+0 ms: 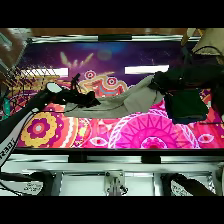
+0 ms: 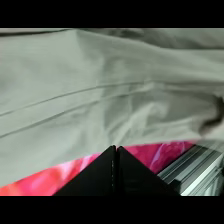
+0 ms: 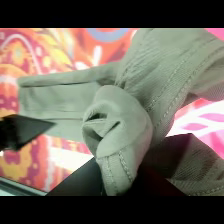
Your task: Fold the shirts.
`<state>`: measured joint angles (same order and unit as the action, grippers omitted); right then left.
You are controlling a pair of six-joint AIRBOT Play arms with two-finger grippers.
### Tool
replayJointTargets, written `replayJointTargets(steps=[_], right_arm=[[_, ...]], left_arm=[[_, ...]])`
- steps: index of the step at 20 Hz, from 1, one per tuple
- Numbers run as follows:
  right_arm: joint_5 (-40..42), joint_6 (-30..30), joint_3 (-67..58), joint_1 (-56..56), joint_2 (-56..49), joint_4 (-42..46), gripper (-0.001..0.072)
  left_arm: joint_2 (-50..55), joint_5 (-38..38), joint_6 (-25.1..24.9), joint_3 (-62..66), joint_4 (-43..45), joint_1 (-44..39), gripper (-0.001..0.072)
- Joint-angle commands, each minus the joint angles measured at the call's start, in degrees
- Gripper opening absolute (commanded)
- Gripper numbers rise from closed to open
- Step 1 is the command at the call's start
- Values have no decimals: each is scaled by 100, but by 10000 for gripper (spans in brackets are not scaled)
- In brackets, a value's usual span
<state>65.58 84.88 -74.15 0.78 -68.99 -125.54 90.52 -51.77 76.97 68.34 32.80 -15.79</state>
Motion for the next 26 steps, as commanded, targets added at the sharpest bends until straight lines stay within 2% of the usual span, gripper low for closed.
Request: replayJointTargets(steps=[1, 6, 9, 10, 12, 15, 18, 20, 26], right_arm=[[212, -444, -7, 7, 807, -109, 70], [531, -623, -7, 7, 1176, -354, 70], [634, -664, -7, 4, 1207, -315, 70], [638, -669, -7, 4, 1207, -297, 70], [651, -669, -4, 4, 1207, -175, 70], [619, -669, -4, 7, 1187, 208, 70], [374, -667, -4, 219, 968, 358, 70], [57, -669, -7, 708, 608, 485, 70], [-2037, -920, -7, 2616, -1091, 249, 69]], left_arm=[[240, 874, 26, -4, -697, -835, 35], [699, 1504, 26, 131, -1644, -1858, 35], [1132, 2227, 22, 459, -2824, -2420, 35], [1237, 2286, 13, 586, -2828, -2472, 34], [1246, 2201, -310, 608, -2769, -2365, 32], [691, 2120, -341, 280, -2304, -1971, 31], [-391, 2111, -334, -328, -1123, -1327, 31], [-1189, 2092, -321, -682, -649, -647, 32], [-3394, 1808, -323, -787, -402, 1744, 33]])
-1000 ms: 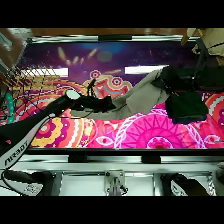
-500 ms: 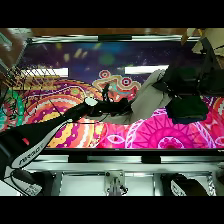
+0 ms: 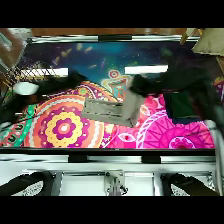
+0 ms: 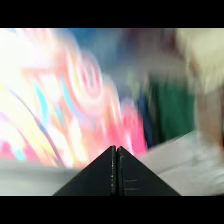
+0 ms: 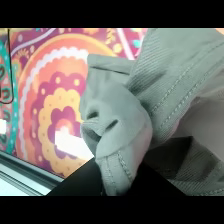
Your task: Fold the shirts.
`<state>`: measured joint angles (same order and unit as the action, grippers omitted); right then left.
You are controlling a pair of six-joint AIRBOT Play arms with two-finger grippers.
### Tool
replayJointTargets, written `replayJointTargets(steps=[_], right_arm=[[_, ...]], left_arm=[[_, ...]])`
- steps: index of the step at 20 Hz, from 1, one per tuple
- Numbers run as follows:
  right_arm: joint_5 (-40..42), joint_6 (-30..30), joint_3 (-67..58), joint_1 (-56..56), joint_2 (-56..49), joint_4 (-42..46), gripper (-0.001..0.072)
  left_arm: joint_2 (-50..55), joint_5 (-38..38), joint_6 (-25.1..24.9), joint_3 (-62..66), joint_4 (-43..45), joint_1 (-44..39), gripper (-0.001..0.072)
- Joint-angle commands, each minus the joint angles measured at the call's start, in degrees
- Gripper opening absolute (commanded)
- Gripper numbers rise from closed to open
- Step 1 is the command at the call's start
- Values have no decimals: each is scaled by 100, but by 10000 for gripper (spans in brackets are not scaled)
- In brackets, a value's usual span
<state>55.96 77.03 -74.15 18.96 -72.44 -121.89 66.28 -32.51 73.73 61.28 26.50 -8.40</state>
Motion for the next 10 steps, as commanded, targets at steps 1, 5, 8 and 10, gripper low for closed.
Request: replayJointTargets(steps=[1, 5, 8, 10], right_arm=[[-1405, -136, -7, 1051, -1067, -275, 70], [-2723, -136, -7, 1829, -2164, -1137, 132], [-3215, -125, -7, 2061, -2387, -1502, 610], [-2820, -74, -7, 1941, -2275, -1255, 610]], left_arm=[[-1303, -201, 0, -81, 229, 1360, 33], [-2262, -1073, 0, -81, 229, 2481, 33], [-2592, -1711, 2, -85, 487, 2868, 33], [-2618, -1947, 7, -87, 680, 2879, 33]])
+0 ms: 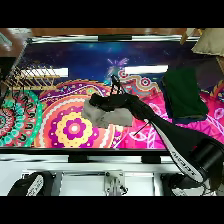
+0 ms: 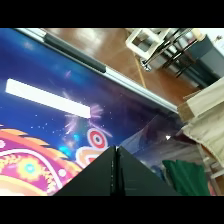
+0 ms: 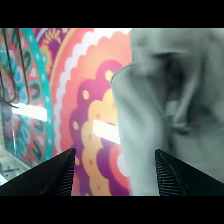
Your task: Fold the shirts.
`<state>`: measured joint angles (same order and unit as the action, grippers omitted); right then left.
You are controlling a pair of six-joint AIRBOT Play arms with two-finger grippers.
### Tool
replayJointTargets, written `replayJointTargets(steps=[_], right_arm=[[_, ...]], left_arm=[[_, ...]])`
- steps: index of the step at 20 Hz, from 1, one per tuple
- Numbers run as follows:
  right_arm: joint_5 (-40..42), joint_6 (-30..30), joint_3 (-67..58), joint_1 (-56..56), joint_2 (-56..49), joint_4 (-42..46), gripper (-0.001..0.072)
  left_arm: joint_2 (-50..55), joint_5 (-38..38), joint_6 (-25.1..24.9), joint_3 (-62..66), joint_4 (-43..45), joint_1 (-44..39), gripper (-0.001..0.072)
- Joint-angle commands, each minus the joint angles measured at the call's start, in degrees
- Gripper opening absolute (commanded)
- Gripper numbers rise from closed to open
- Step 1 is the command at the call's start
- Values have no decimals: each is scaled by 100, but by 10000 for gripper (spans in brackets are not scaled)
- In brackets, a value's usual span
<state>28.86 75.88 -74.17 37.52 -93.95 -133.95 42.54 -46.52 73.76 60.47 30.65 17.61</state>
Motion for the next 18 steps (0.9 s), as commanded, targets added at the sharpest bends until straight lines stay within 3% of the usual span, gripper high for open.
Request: replayJointTargets(steps=[1, 8, 14, 18], right_arm=[[214, 39, -4, -46, -31, 195, 610], [3694, -470, 15, -1906, 684, 3220, 610], [3539, 317, 168, -2312, -17, 1847, 637], [3543, 496, 168, -2312, -363, 1711, 637]], left_arm=[[-236, -605, 4, -4, 262, 273, 33], [-234, -605, 2, -7, 262, 273, 33], [-212, -610, 2, -90, 262, 273, 34], [-212, -610, 2, -103, 260, 273, 34]])
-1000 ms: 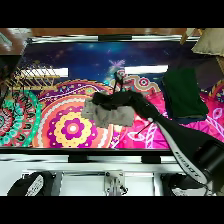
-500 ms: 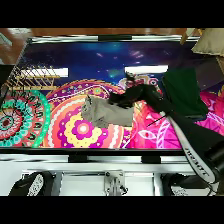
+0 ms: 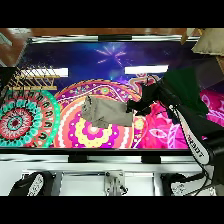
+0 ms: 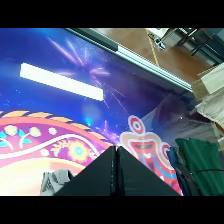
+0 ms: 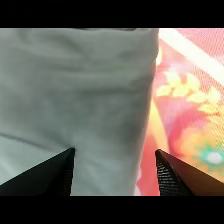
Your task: Fold the shirts.
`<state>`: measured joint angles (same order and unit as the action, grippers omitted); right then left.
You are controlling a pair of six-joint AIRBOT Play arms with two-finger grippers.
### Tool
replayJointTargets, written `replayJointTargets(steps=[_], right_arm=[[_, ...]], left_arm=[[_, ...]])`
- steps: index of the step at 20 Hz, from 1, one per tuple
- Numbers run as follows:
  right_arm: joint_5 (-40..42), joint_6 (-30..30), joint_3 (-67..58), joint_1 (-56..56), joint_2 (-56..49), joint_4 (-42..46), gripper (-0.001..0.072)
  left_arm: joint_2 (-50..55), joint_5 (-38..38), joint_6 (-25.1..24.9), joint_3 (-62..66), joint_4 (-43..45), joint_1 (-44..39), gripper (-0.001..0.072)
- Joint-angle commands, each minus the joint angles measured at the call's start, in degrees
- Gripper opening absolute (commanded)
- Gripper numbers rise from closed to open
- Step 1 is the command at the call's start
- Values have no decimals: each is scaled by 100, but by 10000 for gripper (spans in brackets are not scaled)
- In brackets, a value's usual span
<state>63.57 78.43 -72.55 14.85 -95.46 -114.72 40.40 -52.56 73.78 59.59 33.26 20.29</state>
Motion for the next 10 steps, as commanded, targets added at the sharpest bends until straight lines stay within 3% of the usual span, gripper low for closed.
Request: replayJointTargets(steps=[1, 5, 6, 8, 10], right_arm=[[35, 256, 7, -46, -212, -199, 637], [-280, 673, 7, 4, -348, -1097, 609], [-323, 883, 7, 15, -400, -1469, 476], [-363, 1222, -9, -2, -407, -2103, 66], [-308, 1624, -225, -133, -308, -2483, 70]], left_arm=[[2, -4, 0, -15, 0, 4, 34], [15, 0, 2, -15, -2, 4, 34], [13, -2, 2, -15, -2, 2, 34], [13, -2, 2, -15, -2, 4, 34], [13, -2, 2, -15, -2, 4, 34]])
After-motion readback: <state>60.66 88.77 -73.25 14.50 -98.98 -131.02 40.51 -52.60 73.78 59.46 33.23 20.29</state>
